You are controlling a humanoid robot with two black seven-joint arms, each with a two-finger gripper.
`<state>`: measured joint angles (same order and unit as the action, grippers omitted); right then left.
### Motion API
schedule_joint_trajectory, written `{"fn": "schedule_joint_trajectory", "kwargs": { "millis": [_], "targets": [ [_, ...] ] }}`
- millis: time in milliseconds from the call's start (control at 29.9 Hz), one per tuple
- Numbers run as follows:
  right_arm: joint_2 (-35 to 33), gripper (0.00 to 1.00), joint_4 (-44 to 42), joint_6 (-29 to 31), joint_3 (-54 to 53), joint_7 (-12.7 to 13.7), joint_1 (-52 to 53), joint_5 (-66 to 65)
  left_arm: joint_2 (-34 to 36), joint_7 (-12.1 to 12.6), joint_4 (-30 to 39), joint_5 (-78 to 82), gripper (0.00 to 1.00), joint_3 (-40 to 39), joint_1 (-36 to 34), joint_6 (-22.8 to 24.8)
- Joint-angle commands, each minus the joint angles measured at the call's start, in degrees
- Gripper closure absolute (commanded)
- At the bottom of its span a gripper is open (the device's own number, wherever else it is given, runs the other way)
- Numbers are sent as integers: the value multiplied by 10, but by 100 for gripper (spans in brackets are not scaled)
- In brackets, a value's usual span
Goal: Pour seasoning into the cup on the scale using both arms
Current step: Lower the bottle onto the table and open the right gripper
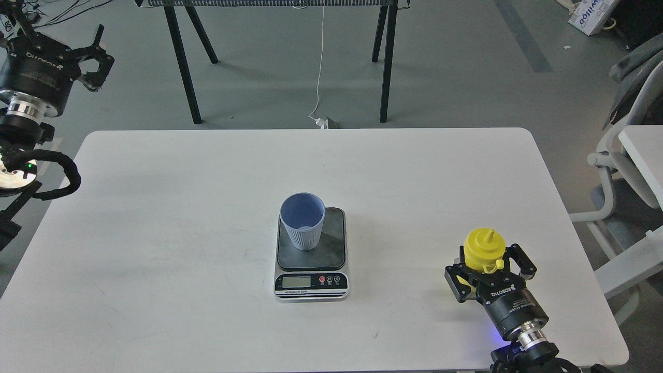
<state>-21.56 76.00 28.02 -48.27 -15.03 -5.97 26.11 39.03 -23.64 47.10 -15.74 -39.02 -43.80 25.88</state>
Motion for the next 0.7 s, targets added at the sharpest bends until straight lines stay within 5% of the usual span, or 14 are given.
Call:
{"fn": "schedule_joint_trajectory", "kwargs": {
  "millis": [0,334,401,668],
  "targets": [
    [0,54,2,0,-1,1,4,0,1,0,0,0,0,0,-1,1],
    [-2,20,-2,0,-14,4,11,-1,1,0,0,0,0,0,-1,0],
    [-2,7,0,0,-14,4,10,-1,1,0,0,0,0,0,-1,0],
    [-26,1,32,0,-16,1,-10,-1,3,-1,2,0,0,0,-1,0]
  ]
}}
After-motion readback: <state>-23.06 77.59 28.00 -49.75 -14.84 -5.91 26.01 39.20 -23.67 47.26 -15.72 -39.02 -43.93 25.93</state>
